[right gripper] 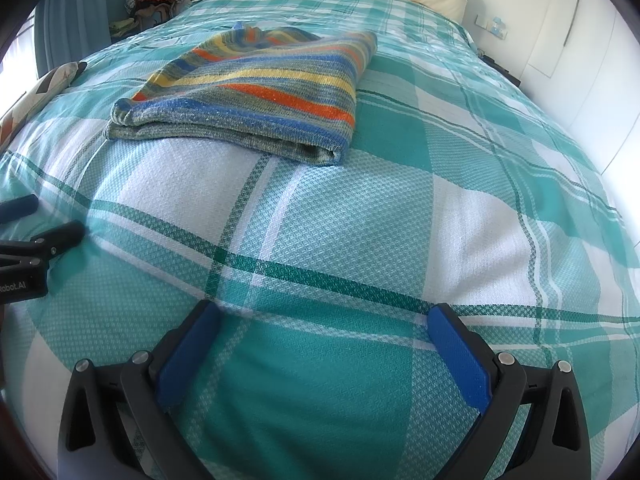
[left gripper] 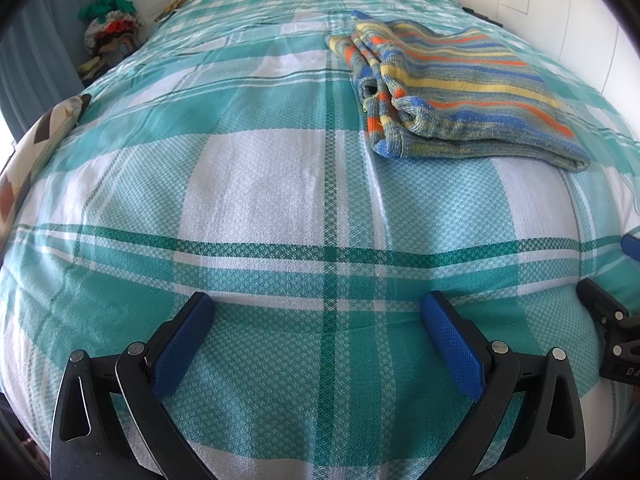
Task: Fold small clothes
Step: 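Move the left gripper to the folded sweater's edge and grasp it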
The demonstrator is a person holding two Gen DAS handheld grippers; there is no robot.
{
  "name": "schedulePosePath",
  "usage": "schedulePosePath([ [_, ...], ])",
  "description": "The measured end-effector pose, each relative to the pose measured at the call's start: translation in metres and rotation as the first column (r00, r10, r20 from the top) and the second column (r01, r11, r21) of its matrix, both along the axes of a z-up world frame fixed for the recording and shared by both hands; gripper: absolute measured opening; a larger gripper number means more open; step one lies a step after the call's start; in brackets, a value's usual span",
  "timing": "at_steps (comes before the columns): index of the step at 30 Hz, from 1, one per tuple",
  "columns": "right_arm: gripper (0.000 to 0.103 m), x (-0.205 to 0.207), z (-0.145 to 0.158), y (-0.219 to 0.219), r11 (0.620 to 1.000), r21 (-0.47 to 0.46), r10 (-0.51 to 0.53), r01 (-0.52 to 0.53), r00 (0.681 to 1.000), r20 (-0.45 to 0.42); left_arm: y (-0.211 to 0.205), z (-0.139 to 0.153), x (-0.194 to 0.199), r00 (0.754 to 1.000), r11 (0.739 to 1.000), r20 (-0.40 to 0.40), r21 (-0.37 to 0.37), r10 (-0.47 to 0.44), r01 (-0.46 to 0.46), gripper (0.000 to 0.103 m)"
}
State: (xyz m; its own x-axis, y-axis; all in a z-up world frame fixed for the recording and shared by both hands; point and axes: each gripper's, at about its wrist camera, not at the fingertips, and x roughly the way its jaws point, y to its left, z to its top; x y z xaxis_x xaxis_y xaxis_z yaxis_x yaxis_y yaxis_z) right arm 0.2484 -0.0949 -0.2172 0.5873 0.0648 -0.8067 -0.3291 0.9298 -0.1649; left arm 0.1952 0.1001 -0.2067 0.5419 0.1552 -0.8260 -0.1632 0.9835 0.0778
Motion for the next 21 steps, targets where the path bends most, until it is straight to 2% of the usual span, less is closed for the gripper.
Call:
schedulePosePath([
  [4, 0.102, 0.000, 0.001, 0.000, 1.000, 0.004, -0.001, 0.001, 1.000, 0.000, -0.001, 0.002, 0.000, 1.000, 1.000, -0.012, 0.001, 0.000, 0.000, 0.102],
  [7, 0.102, 0.000, 0.002, -0.001, 1.000, 0.010, -0.004, 0.004, 1.000, -0.008, 0.002, 0.005, -0.001, 1.000, 1.000, -0.010, -0.028, -0.004, 0.003, 0.102],
  [11, 0.102, 0.006, 0.010, -0.010, 0.997, 0.071, -0.007, 0.013, 0.997, -0.074, 0.015, 0.021, 0.003, 0.996, 0.991, -0.077, -0.132, -0.039, 0.029, 0.101],
  [13, 0.101, 0.015, 0.022, -0.018, 0.992, 0.126, 0.026, -0.007, 0.988, -0.154, 0.031, 0.046, 0.008, 0.999, 0.964, -0.007, -0.261, -0.049, 0.046, 0.101],
  [14, 0.099, 0.020, 0.030, -0.024, 0.984, 0.177, 0.032, -0.003, 0.986, -0.162, 0.037, 0.057, 0.013, 0.998, 0.950, 0.030, -0.307, -0.046, 0.053, 0.101],
  [16, 0.095, 0.038, 0.057, -0.042, 0.942, 0.336, 0.032, 0.010, 0.992, -0.119, 0.048, 0.076, 0.036, 0.996, 0.924, 0.083, -0.375, -0.043, 0.071, 0.102],
  [17, 0.095, 0.049, 0.067, -0.047, 0.925, 0.381, 0.025, 0.016, 0.994, -0.103, 0.051, 0.081, 0.053, 0.994, 0.912, 0.093, -0.401, -0.051, 0.084, 0.102],
  [19, 0.095, 0.083, 0.082, -0.054, 0.882, 0.471, 0.017, 0.030, 0.995, -0.095, 0.052, 0.080, 0.093, 0.995, 0.892, 0.068, -0.441, -0.075, 0.097, 0.102],
  [21, 0.094, 0.126, 0.081, -0.058, 0.824, 0.563, 0.021, 0.062, 0.990, -0.140, 0.049, 0.067, 0.133, 0.997, 0.896, 0.011, -0.437, -0.083, 0.079, 0.101],
])
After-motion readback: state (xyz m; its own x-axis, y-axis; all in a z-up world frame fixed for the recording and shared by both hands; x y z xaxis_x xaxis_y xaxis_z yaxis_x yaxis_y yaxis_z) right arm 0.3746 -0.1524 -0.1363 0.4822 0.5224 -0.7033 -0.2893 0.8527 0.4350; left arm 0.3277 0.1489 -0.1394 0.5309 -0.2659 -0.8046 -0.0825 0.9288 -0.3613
